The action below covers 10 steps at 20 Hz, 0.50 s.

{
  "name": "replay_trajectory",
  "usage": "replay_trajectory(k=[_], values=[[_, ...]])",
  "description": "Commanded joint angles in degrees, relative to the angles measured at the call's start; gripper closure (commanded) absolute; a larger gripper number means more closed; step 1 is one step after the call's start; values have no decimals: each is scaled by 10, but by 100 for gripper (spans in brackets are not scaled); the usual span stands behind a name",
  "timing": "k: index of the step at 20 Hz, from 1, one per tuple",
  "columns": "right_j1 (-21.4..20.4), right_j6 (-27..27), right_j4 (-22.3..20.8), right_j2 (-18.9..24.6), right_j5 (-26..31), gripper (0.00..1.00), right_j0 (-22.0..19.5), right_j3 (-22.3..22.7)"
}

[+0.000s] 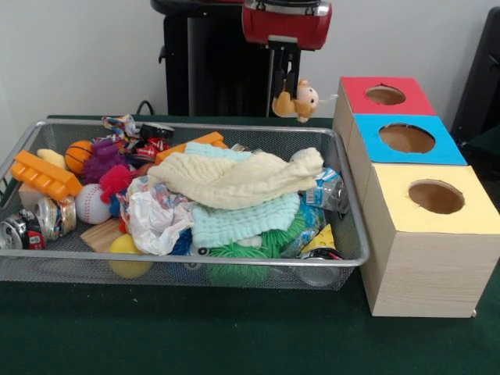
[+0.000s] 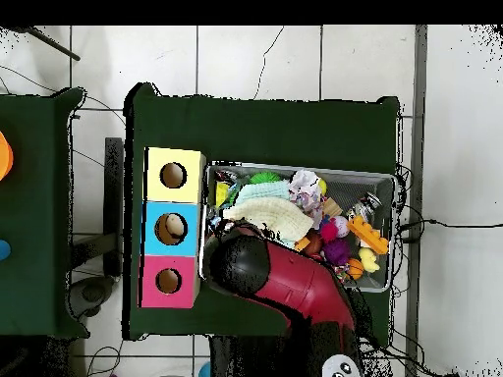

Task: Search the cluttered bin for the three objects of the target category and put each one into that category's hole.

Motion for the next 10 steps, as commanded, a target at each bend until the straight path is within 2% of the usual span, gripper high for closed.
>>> replay_trajectory(k=[1,10], values=[[-21,123,15,6,76,100,10,-4],[-36,172,31,-13,95,100,63,2]])
